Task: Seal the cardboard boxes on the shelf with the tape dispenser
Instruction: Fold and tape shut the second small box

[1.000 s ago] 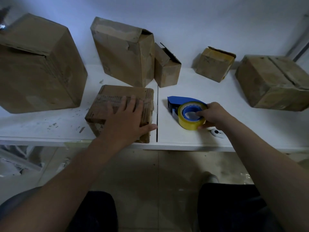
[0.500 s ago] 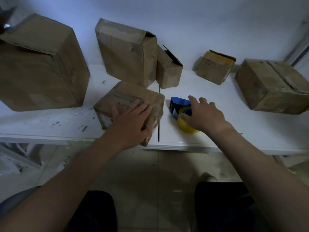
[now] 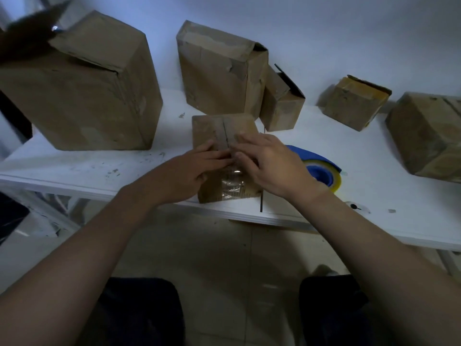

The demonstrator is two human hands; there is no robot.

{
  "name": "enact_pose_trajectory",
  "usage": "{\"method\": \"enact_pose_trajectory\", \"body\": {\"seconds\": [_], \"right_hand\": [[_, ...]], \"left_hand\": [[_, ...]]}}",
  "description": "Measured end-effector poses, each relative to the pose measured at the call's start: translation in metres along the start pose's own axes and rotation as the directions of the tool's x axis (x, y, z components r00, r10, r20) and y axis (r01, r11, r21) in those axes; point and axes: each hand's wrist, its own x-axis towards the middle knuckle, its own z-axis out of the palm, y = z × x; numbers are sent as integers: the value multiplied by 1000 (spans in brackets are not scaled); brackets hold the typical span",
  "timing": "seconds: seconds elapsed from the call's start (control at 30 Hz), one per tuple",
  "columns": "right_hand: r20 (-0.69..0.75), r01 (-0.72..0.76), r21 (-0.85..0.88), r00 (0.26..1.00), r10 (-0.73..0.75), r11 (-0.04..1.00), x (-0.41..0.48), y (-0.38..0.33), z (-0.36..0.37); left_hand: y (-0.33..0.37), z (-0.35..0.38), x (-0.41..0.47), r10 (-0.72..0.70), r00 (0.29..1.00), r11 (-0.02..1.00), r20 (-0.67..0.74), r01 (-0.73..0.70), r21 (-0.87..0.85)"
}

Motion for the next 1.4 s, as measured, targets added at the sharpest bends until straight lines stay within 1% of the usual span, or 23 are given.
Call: {"method": "enact_pose_trajectory", "body": {"seconds": [0.1, 0.17, 0.27, 0.5, 0.67, 0.8, 0.87, 0.93, 1.03, 1.1, 1.17, 1.23, 1.27, 1.33, 1.4], "right_hand": [[28, 37, -16, 999, -36, 999, 13, -4, 15], [42, 17, -51, 999, -15, 999, 19, -2, 21], [78, -19, -98, 997, 27, 995, 20, 2, 24], [70, -20, -169, 997, 33, 985, 20, -2, 28], [61, -2, -220, 998, 16, 976, 19, 1, 31], [99, 20, -274, 995, 7, 962, 20, 4, 37], [111, 33, -300, 994, 1, 953, 18, 7, 41], [104, 31, -324, 995, 4, 945, 15, 7, 43], [94, 24, -325, 996, 7, 945, 11, 5, 45], [109, 59, -314, 994, -26, 947, 10, 6, 40], [102, 95, -233, 992, -73, 968, 11, 5, 30], [108, 43, -110, 994, -31, 993, 15, 2, 20], [129, -1, -71, 992, 10, 997, 18, 0, 16], [176, -56, -73, 982, 68, 996, 27, -1, 13], [232, -69, -114, 968, 94, 991, 38, -1, 14]], "left_hand": [[-6, 0, 0, 65, 996, 997, -56, -67, -28], [-11, 0, -1, 76, 992, 996, -104, -80, -31], [-20, -3, -3, 30, 989, 1000, -146, -31, -2], [-14, -1, 7, -54, 958, 997, -283, 69, 45], [-19, 2, 13, -7, 937, 997, -349, 35, 74], [-17, 12, 11, 7, 897, 995, -442, 37, 92], [-15, 16, 10, -10, 878, 994, -479, 59, 88], [-10, 20, 9, -51, 871, 990, -489, 111, 93], [-2, 25, 8, -113, 881, 976, -459, 185, 115], [-5, 23, 7, -107, 897, 983, -430, 159, 88], [-12, 16, 4, -94, 921, 995, -377, 96, -14], [-16, 8, 4, -84, 936, 994, -342, 56, -90], [-16, 5, 5, -78, 936, 995, -343, 50, -90], [-13, 2, 8, -74, 932, 997, -354, 56, -60], [-11, -1, 13, -93, 930, 995, -357, 76, -60]]}}
